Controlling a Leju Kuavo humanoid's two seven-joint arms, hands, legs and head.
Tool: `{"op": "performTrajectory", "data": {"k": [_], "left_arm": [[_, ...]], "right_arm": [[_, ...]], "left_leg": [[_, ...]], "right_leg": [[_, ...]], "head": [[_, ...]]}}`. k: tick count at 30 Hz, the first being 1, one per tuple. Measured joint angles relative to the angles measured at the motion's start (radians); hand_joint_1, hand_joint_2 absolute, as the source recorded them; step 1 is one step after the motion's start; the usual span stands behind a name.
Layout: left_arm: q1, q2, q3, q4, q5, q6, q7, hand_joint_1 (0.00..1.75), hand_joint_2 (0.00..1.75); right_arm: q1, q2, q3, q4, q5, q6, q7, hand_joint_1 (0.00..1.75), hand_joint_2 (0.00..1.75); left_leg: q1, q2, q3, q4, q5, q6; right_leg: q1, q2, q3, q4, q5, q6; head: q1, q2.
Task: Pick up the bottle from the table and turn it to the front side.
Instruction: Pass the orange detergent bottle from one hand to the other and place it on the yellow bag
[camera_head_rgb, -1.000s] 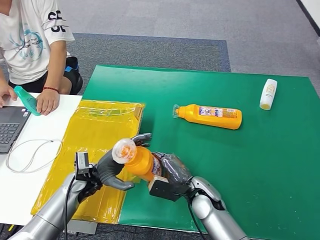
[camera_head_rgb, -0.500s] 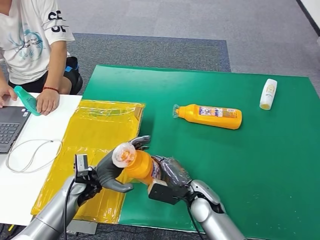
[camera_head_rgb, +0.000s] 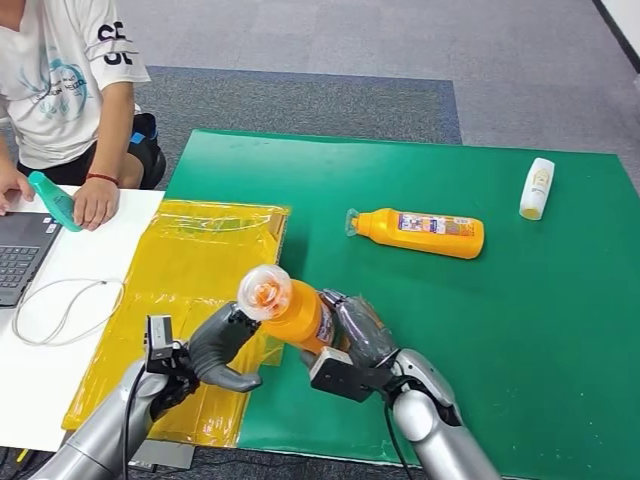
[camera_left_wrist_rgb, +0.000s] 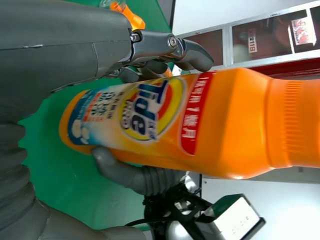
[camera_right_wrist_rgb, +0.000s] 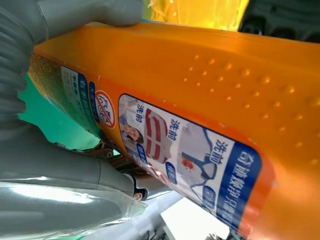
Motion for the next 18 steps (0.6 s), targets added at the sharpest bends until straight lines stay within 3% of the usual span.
{"op": "performTrajectory", "data": {"k": [18], "left_arm": [[0.003, 0.009, 0.016, 0.005, -0.014, 0.011, 0.000, 0.00, 1.75]], "right_arm": [[0.022, -0.010, 0.018, -0.022, 0.071, 0.001, -0.015, 1.75, 1.75]], "left_leg": [[0.000, 0.000, 0.000, 0.000, 0.000, 0.000]], "right_leg": [[0.000, 0.000, 0.000, 0.000, 0.000, 0.000]], "head": [[0.000, 0.000]]}}
